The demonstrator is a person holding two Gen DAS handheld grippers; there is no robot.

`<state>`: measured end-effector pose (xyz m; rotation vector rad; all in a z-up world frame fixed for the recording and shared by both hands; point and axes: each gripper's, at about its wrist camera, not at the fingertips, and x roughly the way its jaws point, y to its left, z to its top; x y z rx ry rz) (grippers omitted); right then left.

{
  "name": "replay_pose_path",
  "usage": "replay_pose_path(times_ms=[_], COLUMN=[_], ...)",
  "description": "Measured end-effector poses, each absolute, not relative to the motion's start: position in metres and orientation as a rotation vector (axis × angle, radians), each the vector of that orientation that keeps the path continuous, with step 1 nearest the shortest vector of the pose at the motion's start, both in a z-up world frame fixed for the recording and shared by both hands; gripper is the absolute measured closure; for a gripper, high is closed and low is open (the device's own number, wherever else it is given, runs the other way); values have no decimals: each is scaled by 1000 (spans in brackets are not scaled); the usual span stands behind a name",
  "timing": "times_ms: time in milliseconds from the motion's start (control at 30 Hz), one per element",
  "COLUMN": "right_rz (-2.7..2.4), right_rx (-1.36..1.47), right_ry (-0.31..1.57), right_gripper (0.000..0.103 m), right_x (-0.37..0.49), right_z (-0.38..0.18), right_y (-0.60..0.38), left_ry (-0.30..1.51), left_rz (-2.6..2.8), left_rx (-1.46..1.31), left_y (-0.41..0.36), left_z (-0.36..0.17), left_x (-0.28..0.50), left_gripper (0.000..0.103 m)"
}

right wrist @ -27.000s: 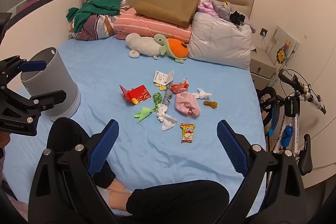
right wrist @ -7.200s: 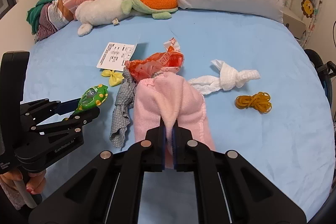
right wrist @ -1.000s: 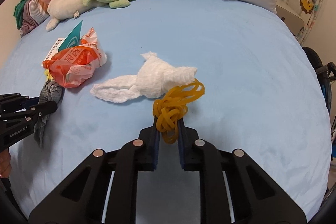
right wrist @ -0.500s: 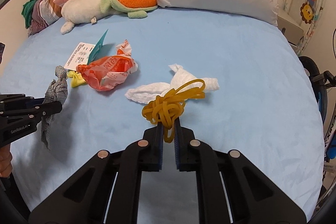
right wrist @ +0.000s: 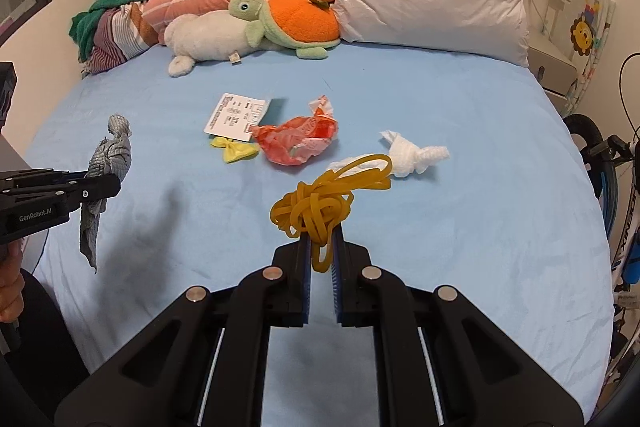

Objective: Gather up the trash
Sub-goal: 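Carry grey cloth and rubber band to the grey bin and open both tools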

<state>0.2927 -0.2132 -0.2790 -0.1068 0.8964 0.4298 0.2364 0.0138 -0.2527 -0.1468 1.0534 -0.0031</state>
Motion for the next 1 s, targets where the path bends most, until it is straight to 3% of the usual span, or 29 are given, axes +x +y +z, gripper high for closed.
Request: replay_pose_path(times_ms=[433,1000], right_rz=[568,923], right_rx=[-161,-237], right_ry=[811,669], right_gripper=[95,95], right_x=[213,123], right_z=[-223,-124], right_y=[-141,2], left_ry=[979,799], left_rz=[93,268], left_rx=[-185,-188], left_y=[78,185], left_z=[-202,-91], left_x=[139,16], left_gripper=[84,84])
